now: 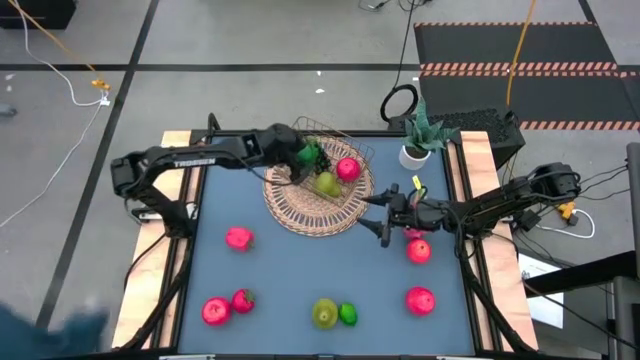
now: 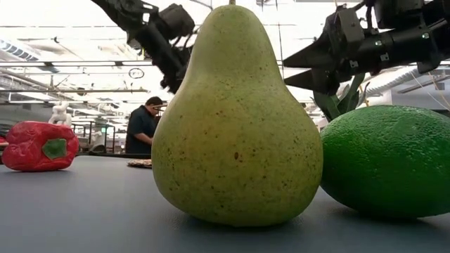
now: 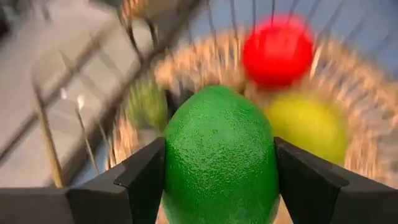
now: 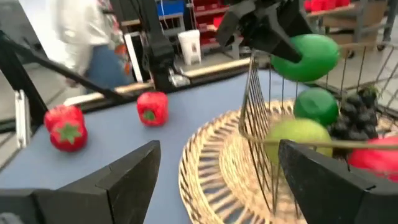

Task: Build produce basket
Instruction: Put the top green lime into the gold wire basket, then put the pink dragonfruit into the gold wire basket

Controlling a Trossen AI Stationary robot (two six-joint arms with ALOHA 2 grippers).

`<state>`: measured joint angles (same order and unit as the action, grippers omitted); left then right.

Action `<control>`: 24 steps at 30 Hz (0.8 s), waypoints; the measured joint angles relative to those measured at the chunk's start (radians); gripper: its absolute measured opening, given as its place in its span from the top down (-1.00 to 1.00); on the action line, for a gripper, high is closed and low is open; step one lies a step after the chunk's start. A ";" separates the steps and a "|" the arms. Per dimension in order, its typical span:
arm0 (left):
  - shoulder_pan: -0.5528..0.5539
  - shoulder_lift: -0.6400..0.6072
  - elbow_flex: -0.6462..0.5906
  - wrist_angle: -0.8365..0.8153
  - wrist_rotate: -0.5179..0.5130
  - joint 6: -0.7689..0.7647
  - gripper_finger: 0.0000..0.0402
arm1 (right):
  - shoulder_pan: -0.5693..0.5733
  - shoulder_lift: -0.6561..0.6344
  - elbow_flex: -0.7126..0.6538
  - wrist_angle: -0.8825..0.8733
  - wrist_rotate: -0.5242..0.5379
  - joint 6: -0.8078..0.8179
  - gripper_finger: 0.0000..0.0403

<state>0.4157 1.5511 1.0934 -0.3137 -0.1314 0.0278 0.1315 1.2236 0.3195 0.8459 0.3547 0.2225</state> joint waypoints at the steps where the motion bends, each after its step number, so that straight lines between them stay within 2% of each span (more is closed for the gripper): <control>1: 0.004 0.008 -0.005 -0.023 0.002 -0.004 -0.29 | 0.001 0.000 0.000 -0.004 0.015 0.001 -0.60; 7: 0.003 0.045 -0.003 -0.026 0.002 -0.039 -0.38 | 0.001 0.000 0.000 -0.006 0.017 0.001 -0.60; 15: 0.001 0.042 -0.004 -0.013 0.000 -0.033 -0.74 | 0.001 0.000 0.000 -0.007 0.016 0.005 -0.60; 20: -0.017 0.038 -0.004 0.045 0.000 -0.035 -0.93 | 0.001 0.000 0.000 -0.007 0.016 0.004 -0.60; 24: -0.064 0.038 -0.004 0.117 0.023 -0.032 -0.97 | 0.001 0.000 0.000 -0.029 0.050 -0.005 -0.60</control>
<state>0.3517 1.5890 1.0897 -0.1965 -0.1080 -0.0045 0.1326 1.2236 0.3195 0.8166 0.4046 0.2177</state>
